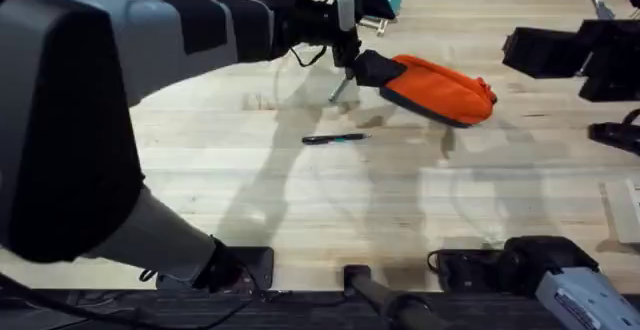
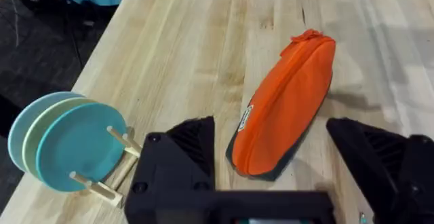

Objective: Unzip the bag, pick up the pens from the table one at a time and place them inside, then zip the bag closed.

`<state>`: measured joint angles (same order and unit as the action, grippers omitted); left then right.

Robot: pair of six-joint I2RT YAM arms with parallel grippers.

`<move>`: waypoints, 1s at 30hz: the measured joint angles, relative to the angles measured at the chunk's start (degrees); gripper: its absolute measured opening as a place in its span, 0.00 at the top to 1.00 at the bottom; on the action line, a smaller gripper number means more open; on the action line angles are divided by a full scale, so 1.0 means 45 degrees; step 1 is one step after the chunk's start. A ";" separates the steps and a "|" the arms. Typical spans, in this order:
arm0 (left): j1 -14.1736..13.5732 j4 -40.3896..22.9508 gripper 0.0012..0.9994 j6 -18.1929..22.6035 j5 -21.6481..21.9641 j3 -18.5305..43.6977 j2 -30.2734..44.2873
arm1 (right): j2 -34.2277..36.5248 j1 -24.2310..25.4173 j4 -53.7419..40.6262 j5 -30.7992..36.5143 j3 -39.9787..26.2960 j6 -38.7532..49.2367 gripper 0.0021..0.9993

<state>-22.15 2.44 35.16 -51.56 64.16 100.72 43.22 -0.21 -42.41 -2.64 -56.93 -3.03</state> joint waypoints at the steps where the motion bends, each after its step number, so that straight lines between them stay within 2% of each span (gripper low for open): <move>1: 0.0000 -0.0005 0.01 0.0000 0.0019 0.0000 0.0002 | 0.0002 0.0000 0.0000 -0.0002 0.0000 0.0000 0.00; 15: -0.0025 0.0707 0.01 0.0486 0.0032 0.0015 0.1299 | 0.0005 0.0000 0.0000 0.0002 0.0000 0.0000 0.00; 20: -0.0244 0.1256 0.01 0.0525 0.0027 0.0018 0.1566 | 0.0000 0.0000 0.0000 0.0002 0.0000 0.0000 0.00; 30: -0.0427 0.1387 0.01 0.0534 0.0029 0.0019 0.2707 | 0.0001 0.0000 -0.0005 -0.0002 0.0000 0.0001 0.00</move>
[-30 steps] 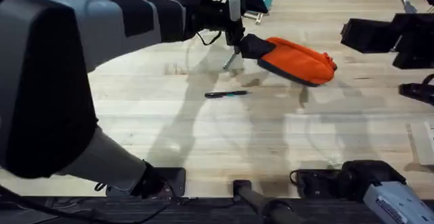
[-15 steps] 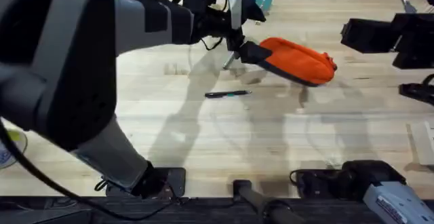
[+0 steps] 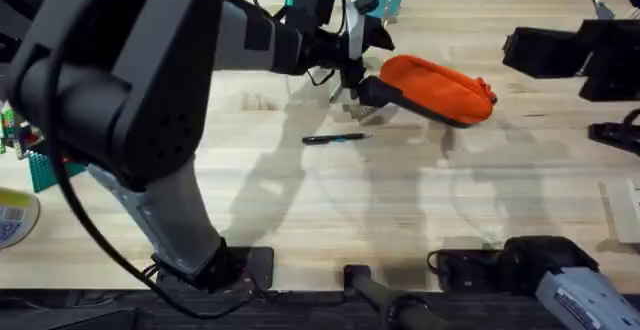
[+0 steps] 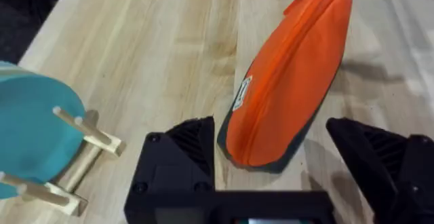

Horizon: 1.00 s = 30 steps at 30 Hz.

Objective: Unzip the bag, pick up the pens from the table one at a time and place them inside, then zip the bag closed.

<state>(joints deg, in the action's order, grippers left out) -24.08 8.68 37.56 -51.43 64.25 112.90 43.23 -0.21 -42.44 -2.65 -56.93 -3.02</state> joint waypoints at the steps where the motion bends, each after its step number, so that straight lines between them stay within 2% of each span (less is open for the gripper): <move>1: 0.0000 0.0018 0.01 0.0000 0.0003 0.0000 0.0074 | -0.0001 0.0000 0.0000 0.0004 0.0000 -0.0001 0.00; 6: -0.0069 0.0195 0.01 -0.0002 0.0004 0.0000 0.0327 | -0.0001 0.0000 -0.0005 0.0004 -0.0002 -0.0001 0.00; 16: -0.0621 0.0590 0.01 0.0000 0.0004 0.0000 0.0335 | -0.0001 0.0000 -0.0010 0.0004 -0.0005 0.0000 0.00; 27: -0.0597 0.0595 0.01 0.0000 0.0158 0.0000 0.0335 | -0.0001 0.0000 -0.0011 0.0000 -0.0005 -0.0001 0.00; 30: -0.0597 0.0591 0.10 0.0003 0.0209 0.0000 0.0335 | -0.0001 0.0000 -0.0011 0.0004 -0.0005 -0.0001 0.00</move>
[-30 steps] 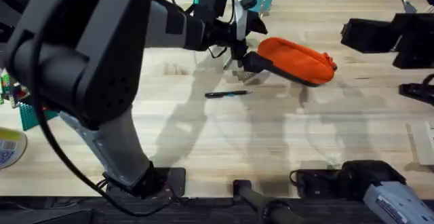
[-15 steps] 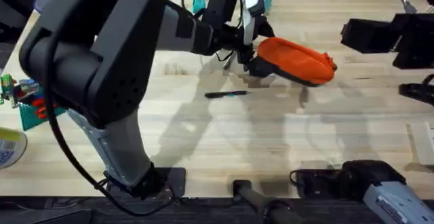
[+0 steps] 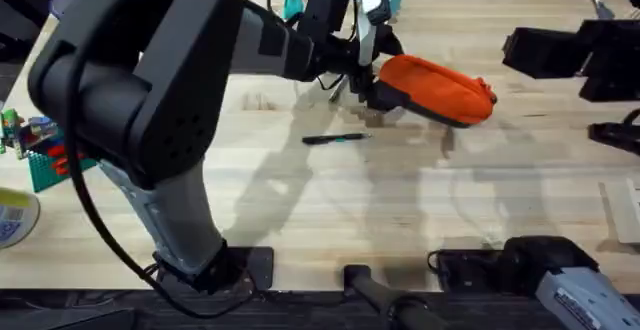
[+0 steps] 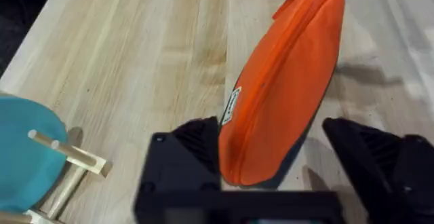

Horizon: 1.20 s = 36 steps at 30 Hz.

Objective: Unzip the bag, pick up the pens from the table one at a time and place them inside, then zip the bag closed.

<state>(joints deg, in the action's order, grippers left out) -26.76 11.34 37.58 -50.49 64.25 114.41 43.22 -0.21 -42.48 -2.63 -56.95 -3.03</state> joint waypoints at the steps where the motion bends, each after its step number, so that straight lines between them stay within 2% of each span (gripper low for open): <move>1: 0.0000 -0.0001 0.16 -0.0001 0.0032 0.0000 0.0000 | 0.0002 0.0000 -0.0001 0.0000 0.0000 0.0000 0.00; 3: 0.0000 0.0004 0.27 0.0017 0.0086 0.0000 0.0000 | 0.0000 0.0000 0.0000 0.0000 0.0000 0.0000 0.00; 6: 0.0005 0.0009 0.38 0.0032 0.0173 0.0000 0.0000 | 0.0005 0.0000 -0.0004 0.0000 0.0000 0.0000 0.00; 9: 0.0048 0.0062 0.63 0.0050 0.0313 0.0005 0.0000 | 0.0005 0.0000 0.0001 0.0000 0.0000 0.0000 0.00; 10: 0.0081 0.0061 0.75 0.0052 0.0364 0.0010 0.0000 | 0.0004 0.0000 0.0000 -0.0004 0.0000 0.0000 0.00; 12: 0.0098 0.0044 0.93 0.0055 0.0367 0.0015 0.0000 | 0.0004 0.0000 -0.0004 0.0000 0.0000 0.0000 0.00; 21: 0.0083 0.0043 0.96 0.0079 0.0377 0.0015 0.0000 | 0.0002 0.0000 -0.0009 0.0003 0.0000 0.0027 0.00; 26: 0.0083 0.0043 0.96 0.0079 0.0377 0.0015 0.0000 | -0.0595 0.0104 -0.0980 0.0001 -0.0308 0.0909 0.00; 36: 0.0083 0.0039 0.96 0.0079 0.0377 0.0015 0.0000 | -0.0690 0.1610 -0.3571 -0.0005 -0.1652 0.2583 0.00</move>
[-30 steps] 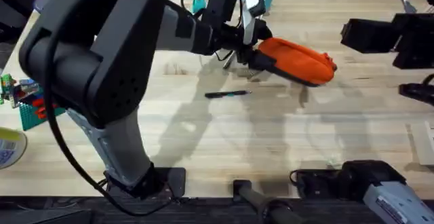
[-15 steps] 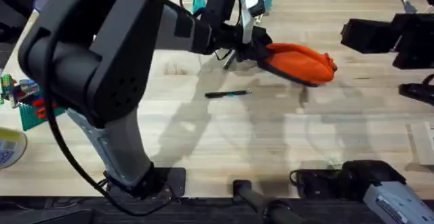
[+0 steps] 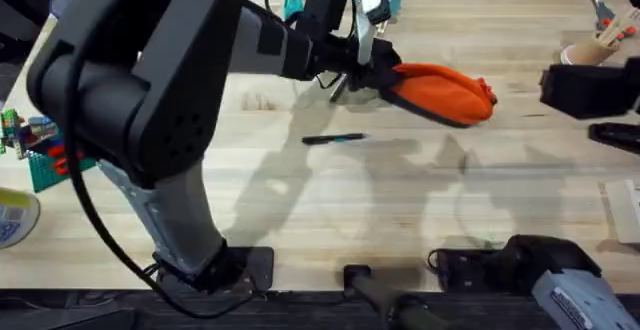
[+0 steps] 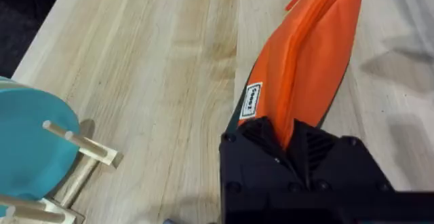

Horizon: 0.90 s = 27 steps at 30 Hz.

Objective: Unzip the bag, pick up the pens from the table one at a time and place them inside, then zip the bag closed.

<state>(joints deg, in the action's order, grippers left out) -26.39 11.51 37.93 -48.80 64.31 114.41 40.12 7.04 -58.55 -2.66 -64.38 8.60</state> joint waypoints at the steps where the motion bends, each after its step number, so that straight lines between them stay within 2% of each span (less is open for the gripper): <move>1: 0.0000 -0.0001 0.96 0.0000 0.0000 0.0000 0.0000 | 0.0000 0.0169 -0.0179 -0.0005 -0.0107 0.0133 0.00; 18: 0.0000 -0.0001 0.96 0.0000 0.0000 0.0000 0.0000 | 0.0097 0.3150 -0.1899 -0.2395 -0.1965 0.1530 0.01; 27: 0.0000 -0.0001 0.96 0.0000 0.0000 0.0000 0.0000 | 0.1926 0.4306 -0.3368 -0.4145 -0.3627 0.2638 0.01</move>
<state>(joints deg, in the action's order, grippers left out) -26.39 11.51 37.93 -48.80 64.31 114.41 48.78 26.42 -73.71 -21.31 -80.70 20.46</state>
